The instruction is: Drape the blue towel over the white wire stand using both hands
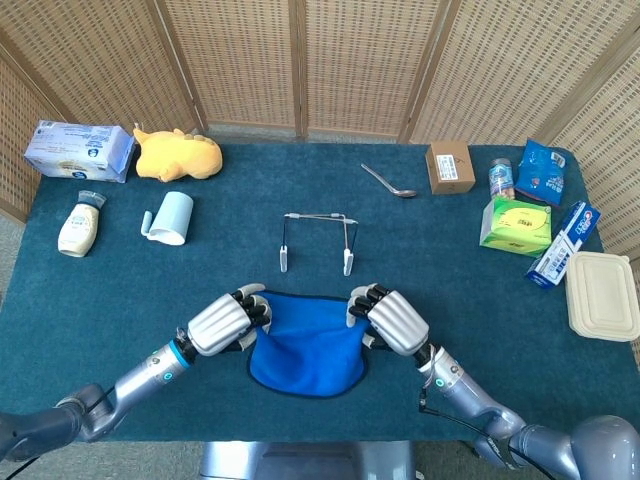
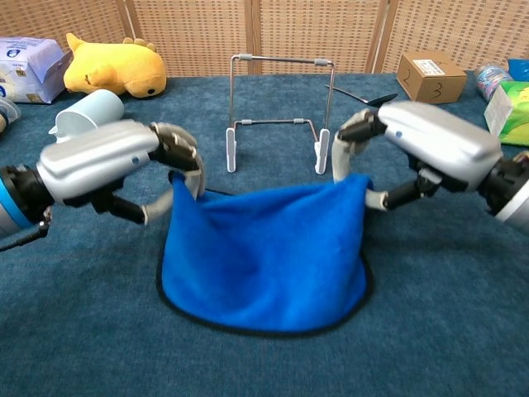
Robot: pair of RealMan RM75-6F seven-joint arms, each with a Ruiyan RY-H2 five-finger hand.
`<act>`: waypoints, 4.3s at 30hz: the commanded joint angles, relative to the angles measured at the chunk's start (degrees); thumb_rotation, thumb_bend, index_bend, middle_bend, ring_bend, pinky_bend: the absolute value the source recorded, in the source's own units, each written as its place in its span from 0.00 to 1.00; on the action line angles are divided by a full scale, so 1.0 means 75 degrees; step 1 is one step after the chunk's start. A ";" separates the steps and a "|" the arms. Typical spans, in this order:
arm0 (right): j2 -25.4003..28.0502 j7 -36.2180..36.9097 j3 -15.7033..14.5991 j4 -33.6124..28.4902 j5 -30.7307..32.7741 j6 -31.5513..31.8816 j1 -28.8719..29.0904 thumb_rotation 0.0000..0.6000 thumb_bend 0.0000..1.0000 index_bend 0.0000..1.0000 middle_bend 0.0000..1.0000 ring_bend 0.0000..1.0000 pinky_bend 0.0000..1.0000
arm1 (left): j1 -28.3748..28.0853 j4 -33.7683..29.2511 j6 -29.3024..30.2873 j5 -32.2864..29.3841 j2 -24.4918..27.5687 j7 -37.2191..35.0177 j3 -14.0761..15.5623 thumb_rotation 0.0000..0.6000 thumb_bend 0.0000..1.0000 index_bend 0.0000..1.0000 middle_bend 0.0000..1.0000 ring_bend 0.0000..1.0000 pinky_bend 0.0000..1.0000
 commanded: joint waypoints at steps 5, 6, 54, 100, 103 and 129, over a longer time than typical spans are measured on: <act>0.1039 -0.0441 0.0684 -0.1832 0.0525 -0.0462 0.0278 1.00 0.45 0.97 0.50 0.34 0.38 | -0.0061 -0.1294 0.0174 -0.0311 0.0915 0.0129 -0.0532 1.00 0.68 0.77 0.48 0.36 0.19; 0.1157 -0.0485 0.0803 -0.2033 0.0596 -0.0481 0.0310 1.00 0.45 0.97 0.50 0.34 0.38 | -0.0078 -0.1450 0.0198 -0.0366 0.1040 0.0130 -0.0630 1.00 0.68 0.77 0.48 0.36 0.19; 0.2713 -0.0725 0.3498 -0.2391 0.3690 -0.3206 0.2467 1.00 0.45 0.96 0.50 0.34 0.38 | -0.1617 -0.1778 -0.1190 -0.2513 0.1609 -0.0205 -0.3274 1.00 0.67 0.78 0.49 0.36 0.19; 0.1753 -0.0349 0.3019 -0.0382 0.4090 -0.3733 0.3006 1.00 0.46 0.96 0.50 0.34 0.38 | -0.2237 0.1185 -0.2113 -0.3124 0.0043 -0.1481 -0.3058 1.00 0.64 0.78 0.49 0.36 0.17; 0.1739 -0.0349 0.2989 -0.0377 0.4088 -0.3721 0.2978 1.00 0.46 0.96 0.50 0.34 0.38 | -0.2208 0.1233 -0.2139 -0.3144 0.0005 -0.1541 -0.3030 1.00 0.64 0.77 0.49 0.36 0.17; 0.1559 -0.0213 0.2834 -0.0044 0.3998 -0.3731 0.2869 1.00 0.46 0.96 0.50 0.34 0.38 | -0.2004 0.1513 -0.2158 -0.3173 -0.0241 -0.1723 -0.2885 1.00 0.63 0.77 0.49 0.36 0.16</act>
